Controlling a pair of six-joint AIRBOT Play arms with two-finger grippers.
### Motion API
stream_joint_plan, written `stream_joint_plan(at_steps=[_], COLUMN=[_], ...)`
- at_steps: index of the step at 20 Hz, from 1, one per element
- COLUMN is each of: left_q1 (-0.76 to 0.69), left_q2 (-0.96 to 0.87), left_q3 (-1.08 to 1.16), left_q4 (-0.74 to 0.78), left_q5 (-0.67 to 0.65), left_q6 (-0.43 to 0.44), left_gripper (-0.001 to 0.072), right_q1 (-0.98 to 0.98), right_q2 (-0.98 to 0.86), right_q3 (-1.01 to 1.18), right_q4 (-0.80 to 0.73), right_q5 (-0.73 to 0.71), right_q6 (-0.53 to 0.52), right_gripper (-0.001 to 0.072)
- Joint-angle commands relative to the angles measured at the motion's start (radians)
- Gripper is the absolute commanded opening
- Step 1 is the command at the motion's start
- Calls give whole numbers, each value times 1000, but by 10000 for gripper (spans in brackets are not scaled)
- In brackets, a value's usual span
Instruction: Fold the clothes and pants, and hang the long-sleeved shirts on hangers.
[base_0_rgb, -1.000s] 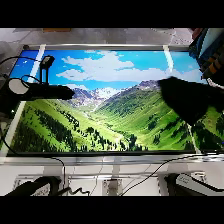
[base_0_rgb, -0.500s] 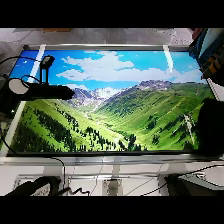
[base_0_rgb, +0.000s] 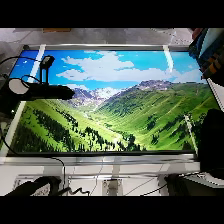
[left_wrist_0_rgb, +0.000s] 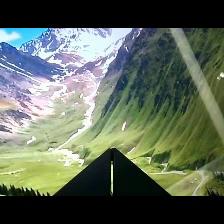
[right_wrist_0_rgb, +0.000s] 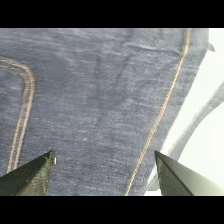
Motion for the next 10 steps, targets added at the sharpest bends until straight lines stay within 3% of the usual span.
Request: stream_joint_plan(at_steps=[1, 2, 3, 4, 7, 10], left_q1=[0, 0, 0, 0, 0, 0], left_q2=[0, 0, 0, 0, 0, 0], left_q3=[0, 0, 0, 0, 0, 0], left_q4=[0, 0, 0, 0, 0, 0], left_q5=[0, 0, 0, 0, 0, 0], left_q6=[0, 0, 0, 0, 0, 0], left_gripper=[7, 6, 7, 7, 7, 7], right_q1=[-2, 5, 20, 47, 218, 492], right_q2=[0, 1, 1, 1, 12, 64], right_q3=[-1, 0, 1, 1, 1, 1], right_q4=[-4, 5, 31, 68, 135, 149], right_q5=[13, 17, 19, 18, -24, -102], right_q6=[7, 7, 7, 4, -168, -227], right_gripper=[625, 433, 182, 13, 8, 8])
